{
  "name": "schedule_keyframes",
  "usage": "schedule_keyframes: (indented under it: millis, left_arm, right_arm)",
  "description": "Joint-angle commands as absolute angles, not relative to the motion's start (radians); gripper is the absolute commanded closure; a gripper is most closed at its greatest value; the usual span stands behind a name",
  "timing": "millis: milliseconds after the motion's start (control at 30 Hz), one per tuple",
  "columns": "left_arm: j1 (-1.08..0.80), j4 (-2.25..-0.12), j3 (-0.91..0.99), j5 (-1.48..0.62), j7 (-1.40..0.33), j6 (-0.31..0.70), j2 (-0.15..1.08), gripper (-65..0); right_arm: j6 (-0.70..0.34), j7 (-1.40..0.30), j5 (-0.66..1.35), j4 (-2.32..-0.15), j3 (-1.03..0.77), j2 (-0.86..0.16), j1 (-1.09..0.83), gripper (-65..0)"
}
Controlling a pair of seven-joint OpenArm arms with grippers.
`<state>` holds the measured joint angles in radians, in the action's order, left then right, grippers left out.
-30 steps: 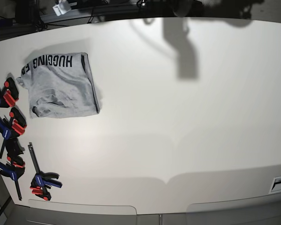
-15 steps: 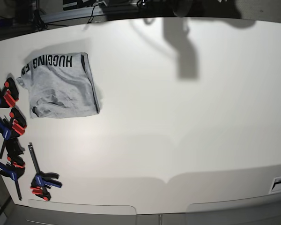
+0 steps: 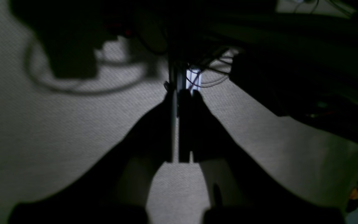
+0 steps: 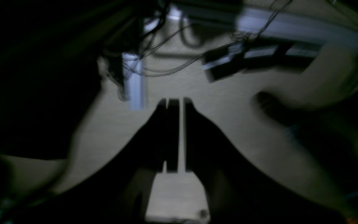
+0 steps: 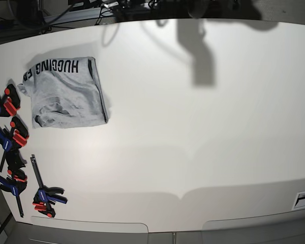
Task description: Fold the T-shirt properly
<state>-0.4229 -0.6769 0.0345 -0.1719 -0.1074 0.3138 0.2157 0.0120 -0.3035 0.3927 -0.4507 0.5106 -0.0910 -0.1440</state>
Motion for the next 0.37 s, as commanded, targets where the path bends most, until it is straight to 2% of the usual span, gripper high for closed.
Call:
schedule_keyframes:
  millis: [0, 333]
  left_arm:
    - [-0.434, -0.680, 0.037, -0.173, -0.100, 0.317, 0.216, -1.4]
    - [-0.434, -0.680, 0.037, -0.176, -0.103, 0.318, 0.213, -1.4]
  right_arm:
    - [0.019, -0.302, 0.435, -0.443, 0.511, -0.091, -0.130, -2.2]
    - [0.019, -0.302, 0.741, -0.437, 0.511, -0.085, -0.114, -2.2]
